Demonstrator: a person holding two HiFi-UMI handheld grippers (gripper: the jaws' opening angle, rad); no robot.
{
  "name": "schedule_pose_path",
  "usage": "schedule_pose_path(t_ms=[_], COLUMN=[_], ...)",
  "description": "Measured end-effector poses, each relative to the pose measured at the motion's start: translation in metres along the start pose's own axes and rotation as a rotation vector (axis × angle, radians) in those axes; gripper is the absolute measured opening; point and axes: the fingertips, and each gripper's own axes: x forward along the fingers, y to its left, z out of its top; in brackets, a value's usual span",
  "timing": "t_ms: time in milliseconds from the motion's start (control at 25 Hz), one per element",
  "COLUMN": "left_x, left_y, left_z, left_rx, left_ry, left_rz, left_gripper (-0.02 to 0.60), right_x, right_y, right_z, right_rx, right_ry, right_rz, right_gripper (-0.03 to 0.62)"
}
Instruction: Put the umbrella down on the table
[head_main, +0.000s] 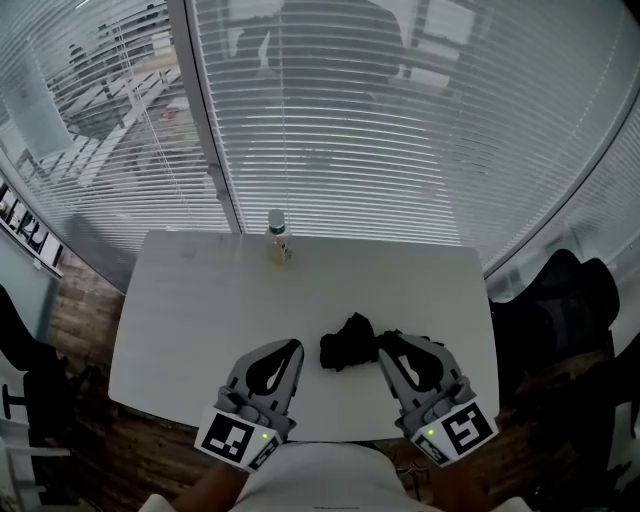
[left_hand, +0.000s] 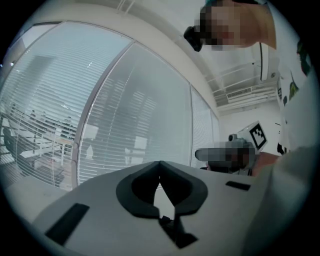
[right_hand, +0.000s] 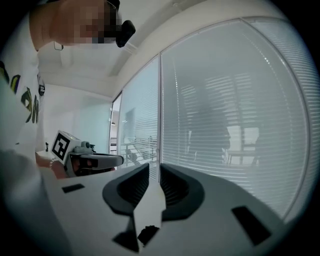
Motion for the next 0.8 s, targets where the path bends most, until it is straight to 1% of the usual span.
schedule_pose_path(t_ms=[120,800], left_x=[-0.0021,-0.0056], left_y=[0.0000,0.0020], left_z=[0.0002,-0.0033], left_rx=[0.000,-0.010], left_ry=[-0.002,-0.005], left_rz=[0.003,0.011], left_gripper=[0.011,0.011], right_x=[-0.0022,-0.0033], right_y=[0.0026,0.0063], right_z=[0.0002,0.0050], right_rx=[0.000,-0.014], right_ry=[-0.013,-0.042], right_rz=[-0.008,-0.024], right_gripper=[0.066,0.061])
